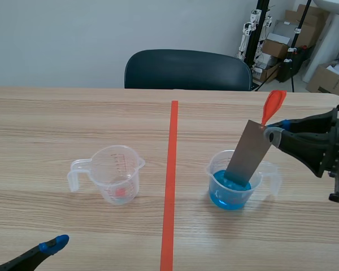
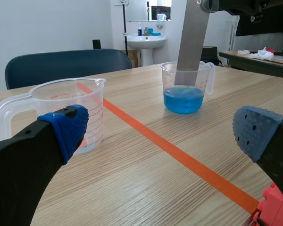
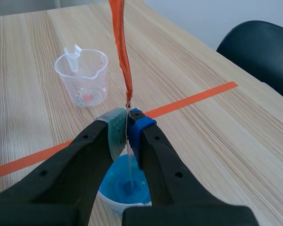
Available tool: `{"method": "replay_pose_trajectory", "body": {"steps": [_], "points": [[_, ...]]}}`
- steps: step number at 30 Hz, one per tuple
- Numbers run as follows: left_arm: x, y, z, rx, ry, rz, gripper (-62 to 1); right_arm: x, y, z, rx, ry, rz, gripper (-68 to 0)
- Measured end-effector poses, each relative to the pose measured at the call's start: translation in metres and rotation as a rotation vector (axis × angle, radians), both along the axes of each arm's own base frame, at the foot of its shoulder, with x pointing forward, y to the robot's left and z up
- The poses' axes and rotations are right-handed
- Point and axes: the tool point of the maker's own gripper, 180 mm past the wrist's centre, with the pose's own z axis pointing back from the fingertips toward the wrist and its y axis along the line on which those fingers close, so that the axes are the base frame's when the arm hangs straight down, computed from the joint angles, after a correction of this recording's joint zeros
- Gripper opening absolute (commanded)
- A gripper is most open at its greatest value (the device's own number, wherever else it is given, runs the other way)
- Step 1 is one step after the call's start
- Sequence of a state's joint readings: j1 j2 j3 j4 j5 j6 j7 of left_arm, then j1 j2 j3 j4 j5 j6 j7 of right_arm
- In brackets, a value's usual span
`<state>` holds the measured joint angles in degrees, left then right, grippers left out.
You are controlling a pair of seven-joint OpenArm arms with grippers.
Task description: Do the redox reaction experiment. raise the plate out of the solution
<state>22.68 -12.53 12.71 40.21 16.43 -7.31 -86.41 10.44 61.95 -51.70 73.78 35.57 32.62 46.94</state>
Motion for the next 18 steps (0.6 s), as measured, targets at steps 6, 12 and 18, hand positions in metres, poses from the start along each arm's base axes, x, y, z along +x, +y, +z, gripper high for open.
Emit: {"method": "replay_pose_trajectory", "body": {"steps": [6, 12, 18], "points": [[0.000, 0.000, 0.000, 0.000, 0.000, 0.000, 1.4, 0.002, -0.005, 0.006, 0.009, 0.008, -0.015, -66.9], [0.000, 0.000, 0.000, 0.000, 0.000, 0.000, 1.4, -0.001, -0.002, 0.014, 0.025, 0.032, -0.001, -66.9], [0.000, 0.000, 0.000, 0.000, 0.000, 0.000, 1.4, 0.001, 0.002, 0.025, 0.043, 0.052, 0.006, -66.9]]}}
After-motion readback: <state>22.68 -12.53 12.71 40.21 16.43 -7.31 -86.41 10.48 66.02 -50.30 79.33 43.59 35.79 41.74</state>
